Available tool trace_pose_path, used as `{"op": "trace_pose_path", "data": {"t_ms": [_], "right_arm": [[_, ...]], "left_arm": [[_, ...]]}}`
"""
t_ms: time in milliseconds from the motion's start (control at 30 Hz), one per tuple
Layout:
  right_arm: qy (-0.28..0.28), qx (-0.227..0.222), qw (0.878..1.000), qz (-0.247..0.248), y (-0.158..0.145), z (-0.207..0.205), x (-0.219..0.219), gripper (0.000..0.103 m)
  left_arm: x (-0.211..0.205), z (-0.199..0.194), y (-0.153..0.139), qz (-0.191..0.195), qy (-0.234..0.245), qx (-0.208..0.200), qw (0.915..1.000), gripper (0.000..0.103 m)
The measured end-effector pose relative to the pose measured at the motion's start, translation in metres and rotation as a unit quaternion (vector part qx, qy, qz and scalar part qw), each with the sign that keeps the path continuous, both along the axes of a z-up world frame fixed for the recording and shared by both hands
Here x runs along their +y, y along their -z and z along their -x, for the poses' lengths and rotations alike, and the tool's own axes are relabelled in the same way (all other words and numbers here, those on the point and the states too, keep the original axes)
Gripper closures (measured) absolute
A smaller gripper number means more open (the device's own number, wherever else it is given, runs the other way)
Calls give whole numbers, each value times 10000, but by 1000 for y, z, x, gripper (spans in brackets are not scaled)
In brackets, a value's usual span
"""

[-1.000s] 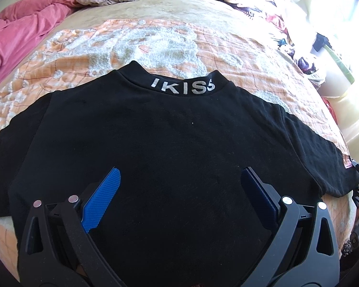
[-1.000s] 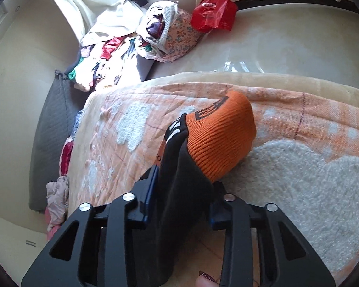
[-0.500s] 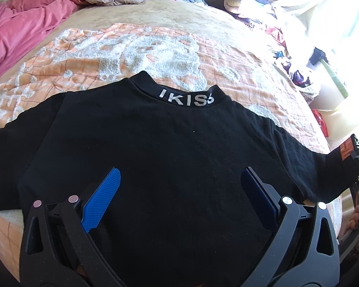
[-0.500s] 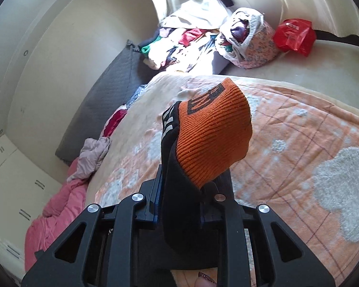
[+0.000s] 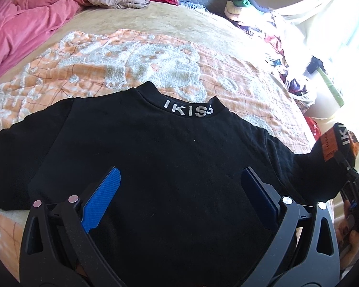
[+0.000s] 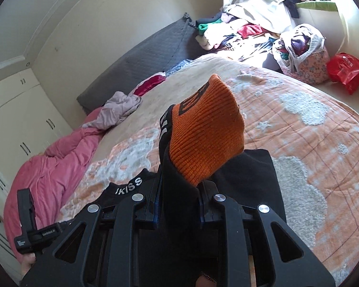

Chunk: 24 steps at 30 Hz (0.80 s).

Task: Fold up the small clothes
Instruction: 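Carry the held sleeve across the shirt body toward the collar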

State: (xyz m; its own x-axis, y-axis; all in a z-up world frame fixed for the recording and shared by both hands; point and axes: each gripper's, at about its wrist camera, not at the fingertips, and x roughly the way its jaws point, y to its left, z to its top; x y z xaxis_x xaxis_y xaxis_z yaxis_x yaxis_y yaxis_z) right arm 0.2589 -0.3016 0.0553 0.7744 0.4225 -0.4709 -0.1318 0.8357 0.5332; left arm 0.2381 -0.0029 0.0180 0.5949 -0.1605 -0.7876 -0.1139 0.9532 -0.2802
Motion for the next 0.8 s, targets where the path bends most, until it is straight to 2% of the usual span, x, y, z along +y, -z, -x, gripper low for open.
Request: {"op": "trace_pose_path", "data": {"t_ms": [300, 433, 533, 667, 733, 800], "right_arm": [[-578, 70, 9971, 490, 10, -3, 56, 82], [-800, 198, 9941, 711, 21, -5, 81, 80], [-1002, 386, 9918, 693, 31, -8, 94, 78], [-1191, 495, 9903, 514, 35, -8, 98, 65], [-1274, 449, 9900, 415, 30, -7, 97, 53], [-1277, 372, 9906, 334, 25, -5, 92, 50]], "left_arm": [[5, -1, -1, 643, 167, 22, 9978, 8], [5, -1, 1, 896, 212, 51, 9957, 8], [7, -1, 3, 1022, 236, 83, 9945, 8], [8, -1, 10, 1275, 275, 142, 9914, 8], [8, -2, 13, 1365, 296, 186, 9900, 8], [6, -2, 16, 1428, 313, 223, 9890, 8]]}}
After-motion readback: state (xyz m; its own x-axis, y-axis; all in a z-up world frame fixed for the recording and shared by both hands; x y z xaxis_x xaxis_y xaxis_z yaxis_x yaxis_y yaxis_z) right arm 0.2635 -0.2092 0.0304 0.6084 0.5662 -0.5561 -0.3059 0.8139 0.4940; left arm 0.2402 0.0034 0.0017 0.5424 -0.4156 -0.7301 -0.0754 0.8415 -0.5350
